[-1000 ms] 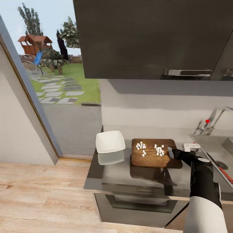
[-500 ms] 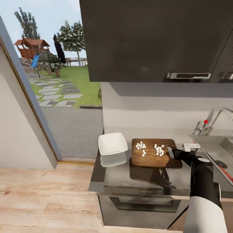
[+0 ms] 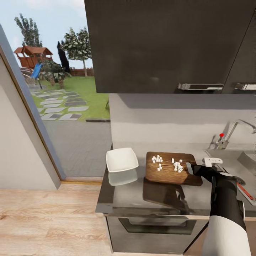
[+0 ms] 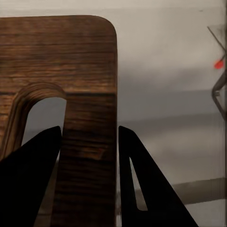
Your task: In the kitchen, take the Vidalia onion out of the sink, dice it on the chopping board with the paring knife, put the diced onion into the bowl on the countertop, then place both the paring knife and the chopping board into the sink.
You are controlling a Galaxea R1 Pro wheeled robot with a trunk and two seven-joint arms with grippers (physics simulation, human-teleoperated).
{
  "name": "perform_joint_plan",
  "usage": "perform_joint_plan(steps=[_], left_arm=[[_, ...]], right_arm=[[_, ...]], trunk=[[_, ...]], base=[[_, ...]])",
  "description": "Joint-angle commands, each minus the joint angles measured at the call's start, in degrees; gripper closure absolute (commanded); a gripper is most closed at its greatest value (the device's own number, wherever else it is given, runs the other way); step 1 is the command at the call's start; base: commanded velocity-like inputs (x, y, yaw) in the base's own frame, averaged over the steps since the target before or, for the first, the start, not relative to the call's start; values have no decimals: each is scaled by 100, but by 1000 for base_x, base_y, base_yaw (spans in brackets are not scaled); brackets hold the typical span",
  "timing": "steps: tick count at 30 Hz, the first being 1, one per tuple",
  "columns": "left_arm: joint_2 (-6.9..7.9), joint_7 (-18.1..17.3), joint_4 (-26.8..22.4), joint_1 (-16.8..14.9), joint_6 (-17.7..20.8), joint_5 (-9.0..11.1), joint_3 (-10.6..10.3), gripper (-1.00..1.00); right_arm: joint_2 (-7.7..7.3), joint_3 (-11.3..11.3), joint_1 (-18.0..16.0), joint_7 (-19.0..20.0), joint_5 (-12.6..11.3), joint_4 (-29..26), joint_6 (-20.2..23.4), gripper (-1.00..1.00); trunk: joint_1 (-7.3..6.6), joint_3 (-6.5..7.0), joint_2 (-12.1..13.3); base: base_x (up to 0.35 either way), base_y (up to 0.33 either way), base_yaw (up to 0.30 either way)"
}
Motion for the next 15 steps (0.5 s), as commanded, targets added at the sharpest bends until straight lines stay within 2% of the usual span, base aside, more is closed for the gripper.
perform_joint_plan(steps=[1, 8, 15], left_arm=[[3, 34, -9, 0, -10, 37, -29, -100], [3, 34, -9, 2, -10, 36, -29, -100], [3, 34, -9, 2, -10, 36, -29, -100]], right_arm=[[6, -15, -9, 59, 60, -10, 7, 100], [6, -13, -9, 59, 63, -12, 10, 100], [6, -13, -9, 59, 63, -12, 10, 100]], trunk=[[4, -2, -12], [4, 62, -12], [4, 126, -12]], base=[[0, 0, -61], [13, 56, -49], [127, 197, -5]])
